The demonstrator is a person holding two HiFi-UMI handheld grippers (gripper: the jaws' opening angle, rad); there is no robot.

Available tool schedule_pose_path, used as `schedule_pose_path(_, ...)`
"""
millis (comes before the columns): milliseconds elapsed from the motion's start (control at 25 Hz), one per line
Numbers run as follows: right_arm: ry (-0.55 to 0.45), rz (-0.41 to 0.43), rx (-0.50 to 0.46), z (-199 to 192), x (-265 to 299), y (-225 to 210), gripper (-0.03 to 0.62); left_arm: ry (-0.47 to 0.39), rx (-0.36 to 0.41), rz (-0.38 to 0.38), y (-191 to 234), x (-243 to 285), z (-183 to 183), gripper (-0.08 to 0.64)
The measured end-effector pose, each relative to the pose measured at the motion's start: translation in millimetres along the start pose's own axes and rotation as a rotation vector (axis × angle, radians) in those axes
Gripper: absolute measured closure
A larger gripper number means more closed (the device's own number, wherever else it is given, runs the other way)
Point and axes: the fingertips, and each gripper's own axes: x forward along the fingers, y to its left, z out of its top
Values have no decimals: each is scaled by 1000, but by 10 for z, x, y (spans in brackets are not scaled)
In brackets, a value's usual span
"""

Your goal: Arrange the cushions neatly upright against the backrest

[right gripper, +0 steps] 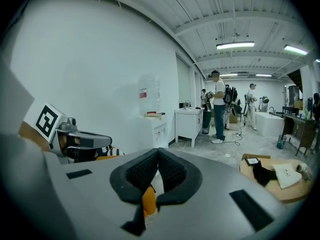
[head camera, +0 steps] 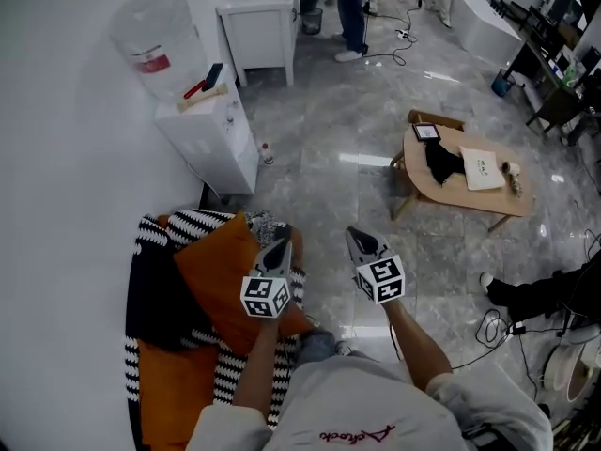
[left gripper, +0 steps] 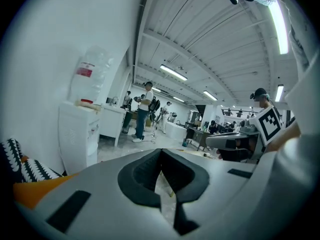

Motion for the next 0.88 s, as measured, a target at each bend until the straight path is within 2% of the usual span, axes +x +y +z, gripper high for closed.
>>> schedule_pose_path(200,-10,4,-14,161,347,137,566,-18,-1,-6,338,73,116,531)
schedule_pose_path(520,2,22,-9,188,679,207,565,-12,-3,7,615,134,189,531)
schedule_pose_path(880,6,68,-22,267,1123,13,566,2,-31,52,850,472,176,531)
